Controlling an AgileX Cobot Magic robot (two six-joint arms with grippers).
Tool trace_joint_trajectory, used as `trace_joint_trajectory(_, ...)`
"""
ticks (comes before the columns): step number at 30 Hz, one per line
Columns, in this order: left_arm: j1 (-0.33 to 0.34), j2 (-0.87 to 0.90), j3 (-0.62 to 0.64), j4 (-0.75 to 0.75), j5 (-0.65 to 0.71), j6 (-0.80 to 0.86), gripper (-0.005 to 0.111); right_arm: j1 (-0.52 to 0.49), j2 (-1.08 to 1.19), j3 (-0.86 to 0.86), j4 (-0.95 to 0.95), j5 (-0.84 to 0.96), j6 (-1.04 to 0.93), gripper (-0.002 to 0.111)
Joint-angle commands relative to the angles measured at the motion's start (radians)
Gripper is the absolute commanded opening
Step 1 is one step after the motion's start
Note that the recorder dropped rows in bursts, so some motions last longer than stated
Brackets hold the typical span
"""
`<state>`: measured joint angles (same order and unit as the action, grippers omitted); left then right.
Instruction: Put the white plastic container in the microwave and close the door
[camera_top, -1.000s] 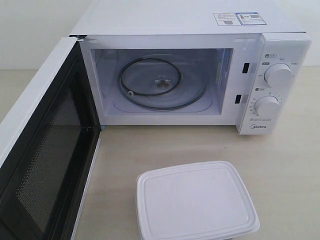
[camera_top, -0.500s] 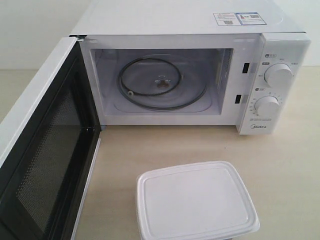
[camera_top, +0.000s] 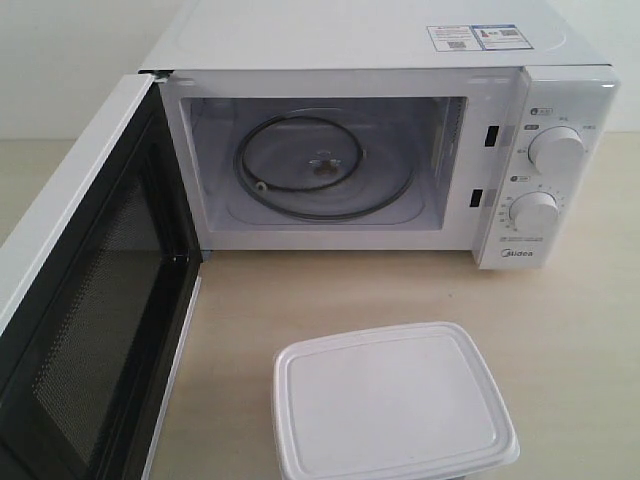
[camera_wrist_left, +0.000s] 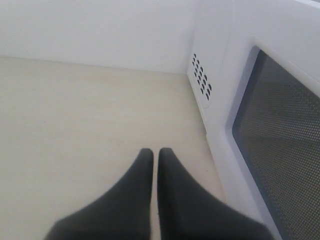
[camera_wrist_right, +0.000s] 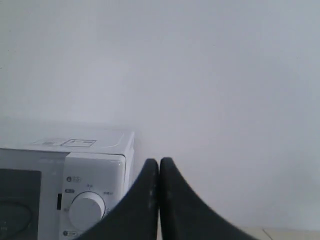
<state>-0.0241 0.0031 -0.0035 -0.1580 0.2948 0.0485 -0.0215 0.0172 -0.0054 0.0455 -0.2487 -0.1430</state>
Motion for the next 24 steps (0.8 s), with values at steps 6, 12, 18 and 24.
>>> trace_joint_trajectory(6,0.003,-0.003,0.004,-0.007,0.001,0.004,0.004,-0.004,0.387,-0.150,0.184,-0.097,-0.203,0.000)
trace_joint_trajectory(12,0.003,-0.003,0.004,-0.007,0.001,0.004,0.004,-0.004,0.578,-0.160,0.184,-0.108,-0.203,0.000)
trace_joint_trajectory(18,0.003,-0.003,0.004,-0.007,0.001,0.004,0.004,-0.004,0.608,-0.160,0.184,-0.161,-0.141,0.000)
trace_joint_trajectory(24,0.003,-0.003,0.004,-0.007,0.001,0.004,0.004,-0.004,0.608,-0.160,0.184,-0.195,-0.049,0.000)
